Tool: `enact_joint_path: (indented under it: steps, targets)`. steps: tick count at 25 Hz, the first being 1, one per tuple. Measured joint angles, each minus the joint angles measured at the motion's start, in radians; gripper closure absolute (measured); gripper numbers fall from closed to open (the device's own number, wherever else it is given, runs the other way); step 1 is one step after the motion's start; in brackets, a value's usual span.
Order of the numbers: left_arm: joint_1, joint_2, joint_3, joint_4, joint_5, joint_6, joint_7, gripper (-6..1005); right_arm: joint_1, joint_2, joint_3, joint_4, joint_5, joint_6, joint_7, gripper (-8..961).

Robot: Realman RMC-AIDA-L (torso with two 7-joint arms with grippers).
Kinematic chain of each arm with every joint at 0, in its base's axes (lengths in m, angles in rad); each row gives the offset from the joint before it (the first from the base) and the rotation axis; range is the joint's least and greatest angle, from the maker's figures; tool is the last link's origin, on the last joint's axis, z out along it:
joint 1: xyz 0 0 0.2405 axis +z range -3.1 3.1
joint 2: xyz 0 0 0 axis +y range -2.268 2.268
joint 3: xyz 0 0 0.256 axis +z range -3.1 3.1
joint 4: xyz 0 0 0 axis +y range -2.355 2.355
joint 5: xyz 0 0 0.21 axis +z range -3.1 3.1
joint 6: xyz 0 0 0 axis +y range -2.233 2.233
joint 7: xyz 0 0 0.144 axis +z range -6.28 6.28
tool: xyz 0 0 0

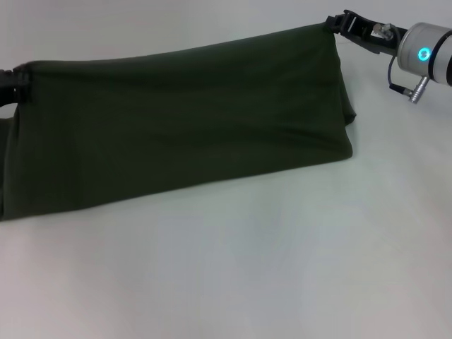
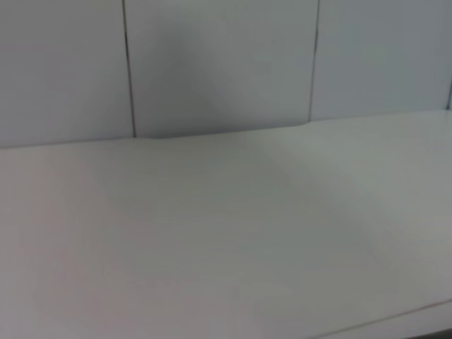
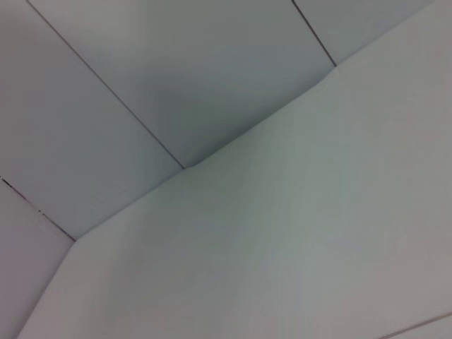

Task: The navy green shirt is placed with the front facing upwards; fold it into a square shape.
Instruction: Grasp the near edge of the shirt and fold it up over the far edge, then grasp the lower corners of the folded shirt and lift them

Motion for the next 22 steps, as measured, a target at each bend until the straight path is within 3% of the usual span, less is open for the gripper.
enact_joint_path:
  steps: [5, 7, 11, 17, 22]
  targets:
    - [0.000, -0.039, 0.000, 0.010, -0.077, -0.084, 0.080, 925, 0.007, 0.005, 0.000, 0.012, 0.000, 0.013, -0.019, 802]
    - [0.003, -0.044, 0.000, 0.012, -0.117, -0.105, 0.098, 923, 0.007, 0.007, 0.000, 0.012, 0.000, 0.016, -0.020, 793]
    - [0.008, -0.039, -0.002, 0.008, -0.176, -0.113, 0.109, 751, 0.007, 0.008, 0.000, 0.009, 0.000, 0.017, -0.020, 775]
    - [0.013, -0.046, -0.001, 0.019, -0.204, -0.140, 0.130, 604, 0.005, 0.008, 0.007, 0.002, 0.020, 0.015, -0.044, 530]
    - [0.013, -0.047, 0.000, 0.019, -0.204, -0.145, 0.131, 500, -0.013, 0.008, 0.004, 0.010, 0.104, -0.030, -0.144, 394]
